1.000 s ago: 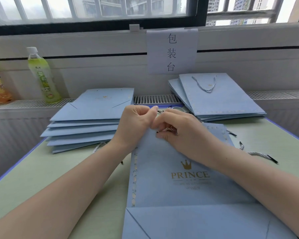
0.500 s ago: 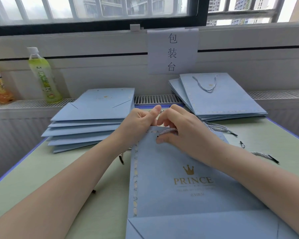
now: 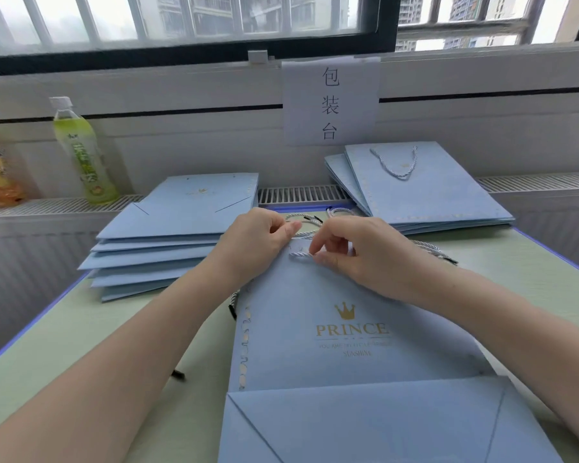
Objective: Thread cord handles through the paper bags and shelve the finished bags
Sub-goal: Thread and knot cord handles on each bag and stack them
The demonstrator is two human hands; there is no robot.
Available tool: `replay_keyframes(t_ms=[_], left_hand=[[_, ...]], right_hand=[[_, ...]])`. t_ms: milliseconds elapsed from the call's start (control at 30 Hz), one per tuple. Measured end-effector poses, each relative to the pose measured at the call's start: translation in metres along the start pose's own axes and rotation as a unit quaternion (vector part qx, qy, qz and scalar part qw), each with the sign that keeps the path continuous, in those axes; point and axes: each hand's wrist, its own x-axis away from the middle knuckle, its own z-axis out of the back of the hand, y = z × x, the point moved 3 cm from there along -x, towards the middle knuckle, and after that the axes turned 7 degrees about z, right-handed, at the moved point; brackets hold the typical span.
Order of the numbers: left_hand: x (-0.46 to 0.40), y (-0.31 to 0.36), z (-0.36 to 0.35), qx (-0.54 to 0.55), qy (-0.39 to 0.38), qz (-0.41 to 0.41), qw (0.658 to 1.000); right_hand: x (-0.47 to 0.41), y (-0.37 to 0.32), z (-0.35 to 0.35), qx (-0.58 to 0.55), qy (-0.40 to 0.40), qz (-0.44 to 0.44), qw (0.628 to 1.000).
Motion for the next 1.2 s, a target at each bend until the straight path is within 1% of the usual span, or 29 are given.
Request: replay_keyframes(t_ms=[67,133,200,300,367,433,533,600,667,700,733,767,800,833,867,900,933,967,1000,1067,1133,1200], left_hand=[[0.004,0.000,0.002,-0.088,0.031,0.025,0.995],[0.009,0.004,0.008,-0.185,0.082,0.044,0.978],[0.012,0.009,0.015,-0.255,0.122,0.053,0.958],[0.013,0.015,0.023,-0.317,0.121,0.086,0.937],[0.012,0.014,0.027,-0.336,0.111,0.119,0.928],[0.011,0.008,0.033,-0.346,0.099,0.161,0.919],[0.009,-0.002,0.039,-0.346,0.070,0.220,0.909],[0.010,-0.004,0.041,-0.353,0.057,0.234,0.904],[0.010,-0.004,0.042,-0.375,0.051,0.233,0.896],[0.010,-0.003,0.041,-0.384,0.054,0.226,0.894],[0.010,-0.001,0.040,-0.377,0.063,0.210,0.900],[0.010,0.002,0.039,-0.338,0.076,0.187,0.919],[0.011,0.007,0.035,-0.261,0.080,0.162,0.948],[0.011,0.013,0.031,-0.139,0.065,0.128,0.980],[0.012,0.021,0.026,0.008,0.031,0.086,0.996],[0.015,0.032,0.021,0.138,-0.019,0.047,0.989],[0.019,0.041,0.016,0.216,-0.066,0.017,0.974],[0.023,0.047,0.011,0.246,-0.097,-0.012,0.964],[0.026,0.051,0.007,0.251,-0.105,-0.038,0.961],[0.026,0.052,0.005,0.260,-0.066,-0.064,0.961],[0.022,0.049,0.009,0.306,-0.018,-0.063,0.950],[0.018,0.045,0.016,0.348,0.029,-0.052,0.936]], right_hand=[[0.001,0.001,0.000,0.021,-0.035,-0.004,0.999],[0.002,0.003,0.002,0.016,-0.072,-0.018,0.997],[0.004,0.004,0.004,0.014,-0.097,-0.027,0.995],[0.004,0.001,0.001,0.046,-0.108,-0.034,0.992],[0.003,0.000,0.002,0.000,-0.064,-0.068,0.996],[0.000,0.001,0.009,-0.099,0.030,-0.099,0.990],[-0.002,0.007,0.029,-0.190,0.192,-0.101,0.957],[-0.001,0.009,0.039,-0.227,0.279,-0.097,0.928],[0.000,0.009,0.042,-0.241,0.321,-0.093,0.911],[0.000,0.008,0.040,-0.247,0.320,-0.093,0.910],[0.000,0.007,0.037,-0.257,0.307,-0.093,0.911],[0.000,0.005,0.034,-0.270,0.290,-0.093,0.914],[-0.001,0.003,0.031,-0.281,0.271,-0.090,0.916],[-0.001,0.001,0.030,-0.287,0.256,-0.085,0.919],[-0.001,-0.002,0.028,-0.288,0.243,-0.077,0.923],[-0.002,-0.005,0.027,-0.288,0.233,-0.066,0.927],[-0.002,-0.008,0.027,-0.288,0.225,-0.055,0.929],[-0.003,-0.011,0.027,-0.290,0.220,-0.044,0.930],[-0.003,-0.013,0.028,-0.291,0.220,-0.035,0.930],[-0.004,-0.013,0.032,-0.272,0.229,-0.030,0.934],[-0.003,-0.007,0.037,-0.233,0.238,-0.041,0.942],[-0.003,0.001,0.038,-0.221,0.228,-0.064,0.946]])
